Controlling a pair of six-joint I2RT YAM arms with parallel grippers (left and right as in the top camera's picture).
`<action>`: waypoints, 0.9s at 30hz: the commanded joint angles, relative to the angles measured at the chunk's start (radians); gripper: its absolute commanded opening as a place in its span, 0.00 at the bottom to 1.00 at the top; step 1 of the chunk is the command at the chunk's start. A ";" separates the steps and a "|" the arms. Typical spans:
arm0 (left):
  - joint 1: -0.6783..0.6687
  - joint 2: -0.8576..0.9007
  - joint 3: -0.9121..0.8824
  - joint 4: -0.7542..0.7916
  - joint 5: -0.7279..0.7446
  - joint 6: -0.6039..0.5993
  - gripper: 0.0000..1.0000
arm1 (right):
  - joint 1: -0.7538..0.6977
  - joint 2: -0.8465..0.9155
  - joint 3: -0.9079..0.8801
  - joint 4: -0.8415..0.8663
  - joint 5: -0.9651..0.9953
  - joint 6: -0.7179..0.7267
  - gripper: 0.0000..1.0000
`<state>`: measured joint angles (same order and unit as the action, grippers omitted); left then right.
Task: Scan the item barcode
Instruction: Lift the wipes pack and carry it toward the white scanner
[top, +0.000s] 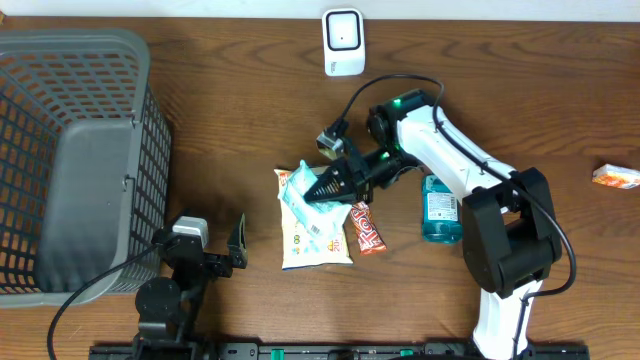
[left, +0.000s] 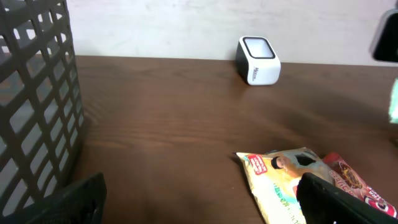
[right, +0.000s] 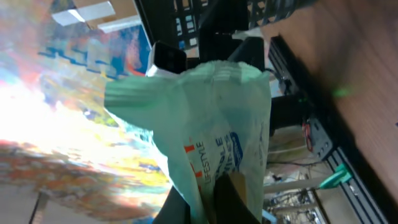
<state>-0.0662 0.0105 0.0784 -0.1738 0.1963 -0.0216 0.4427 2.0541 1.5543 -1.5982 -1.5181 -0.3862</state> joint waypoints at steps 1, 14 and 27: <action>0.004 -0.005 -0.016 -0.026 -0.002 0.013 0.98 | 0.010 -0.023 -0.001 -0.087 -0.042 -0.227 0.01; 0.004 -0.005 -0.016 -0.026 -0.002 0.013 0.98 | 0.011 -0.159 -0.002 -0.105 -0.021 -0.252 0.02; 0.004 -0.005 -0.016 -0.026 -0.002 0.013 0.98 | 0.008 -0.535 -0.002 -0.015 0.115 -0.257 0.02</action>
<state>-0.0662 0.0105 0.0784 -0.1738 0.1959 -0.0216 0.4465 1.5768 1.5513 -1.6367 -1.4525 -0.6193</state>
